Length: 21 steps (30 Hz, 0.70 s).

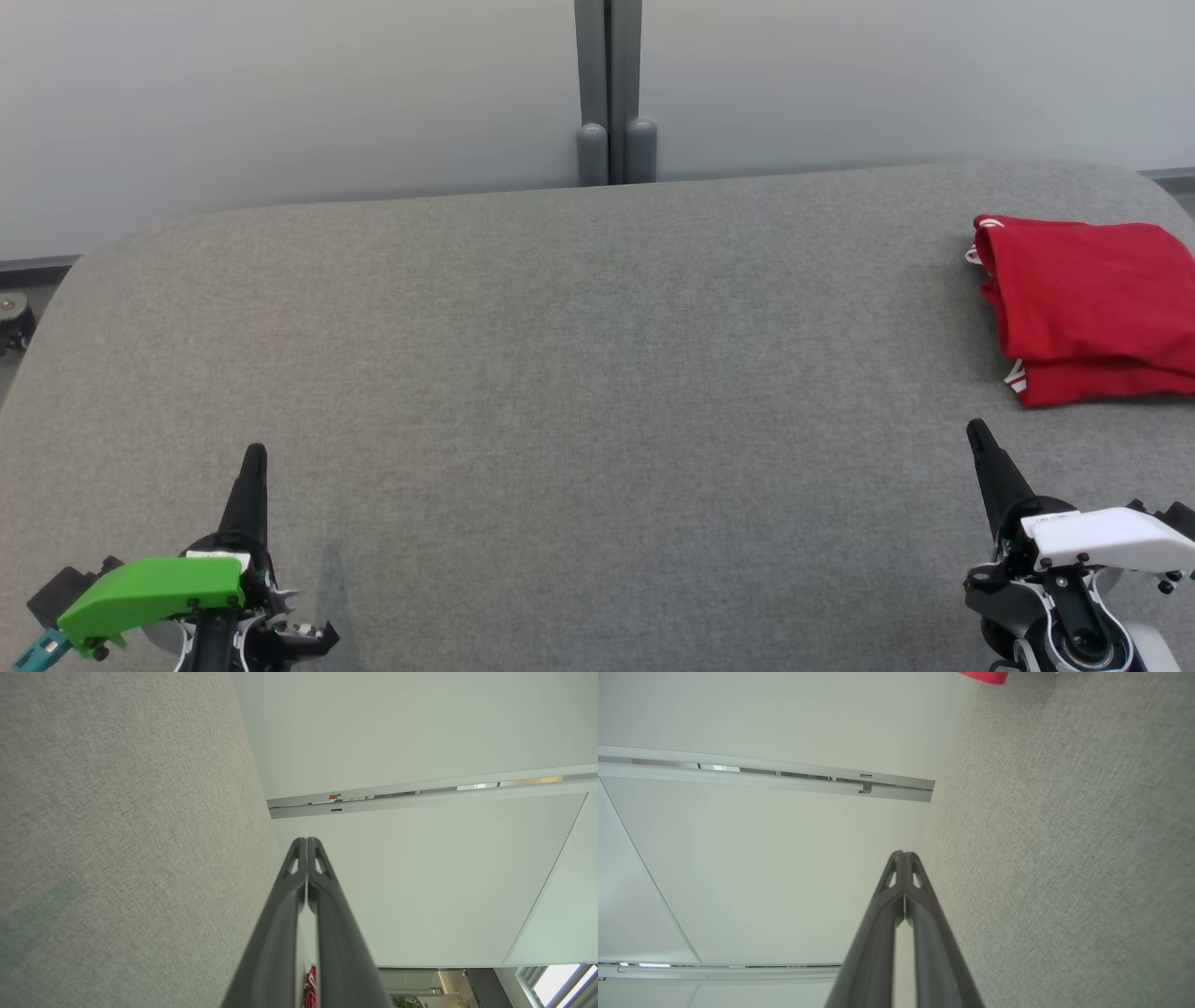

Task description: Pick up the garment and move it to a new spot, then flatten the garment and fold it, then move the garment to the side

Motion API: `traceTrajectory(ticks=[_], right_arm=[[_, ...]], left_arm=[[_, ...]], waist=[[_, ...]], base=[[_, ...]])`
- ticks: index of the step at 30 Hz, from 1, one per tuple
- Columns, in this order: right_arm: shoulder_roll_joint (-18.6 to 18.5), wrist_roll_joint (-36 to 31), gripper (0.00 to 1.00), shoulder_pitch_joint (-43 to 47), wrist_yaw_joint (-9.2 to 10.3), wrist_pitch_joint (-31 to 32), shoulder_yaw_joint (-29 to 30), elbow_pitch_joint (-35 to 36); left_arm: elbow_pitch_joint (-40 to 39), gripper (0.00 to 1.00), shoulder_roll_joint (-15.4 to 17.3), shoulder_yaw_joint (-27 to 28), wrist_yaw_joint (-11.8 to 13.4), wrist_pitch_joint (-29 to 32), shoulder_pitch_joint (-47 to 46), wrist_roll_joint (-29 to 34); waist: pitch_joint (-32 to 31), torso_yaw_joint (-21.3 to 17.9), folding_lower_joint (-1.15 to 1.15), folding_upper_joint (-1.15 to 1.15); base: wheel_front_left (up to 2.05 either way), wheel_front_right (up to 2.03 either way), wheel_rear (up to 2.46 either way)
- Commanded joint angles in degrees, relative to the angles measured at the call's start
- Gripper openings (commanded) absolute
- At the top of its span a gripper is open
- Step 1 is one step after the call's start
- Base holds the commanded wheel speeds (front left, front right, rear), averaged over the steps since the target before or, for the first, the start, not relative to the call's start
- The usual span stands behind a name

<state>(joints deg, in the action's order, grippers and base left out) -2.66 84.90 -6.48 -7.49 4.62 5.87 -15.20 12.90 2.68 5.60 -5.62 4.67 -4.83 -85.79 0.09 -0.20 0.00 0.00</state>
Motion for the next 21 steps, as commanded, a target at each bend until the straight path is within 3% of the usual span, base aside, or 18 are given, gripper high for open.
traceTrajectory(ticks=[1, 21], right_arm=[[-0.3, 1.1, 0.0, -0.5, -0.01, 0.4, 0.3, 0.5], [-0.4, 7.5, 0.0, -0.7, 0.0, 2.2, 0.9, 0.7]], left_arm=[[-0.4, 0.0, 0.3, 0.4, -0.4, 0.3, -1.3, -1.1], [-0.4, 0.0, 0.4, 1.2, -0.4, 2.1, -1.9, -6.6]], waist=[[0.0, 0.0, 0.0, 0.0], [-0.1, 0.2, 0.0, 0.0]], base=[[0.0, 0.0, 0.0], [0.0, 0.0, 0.0]])
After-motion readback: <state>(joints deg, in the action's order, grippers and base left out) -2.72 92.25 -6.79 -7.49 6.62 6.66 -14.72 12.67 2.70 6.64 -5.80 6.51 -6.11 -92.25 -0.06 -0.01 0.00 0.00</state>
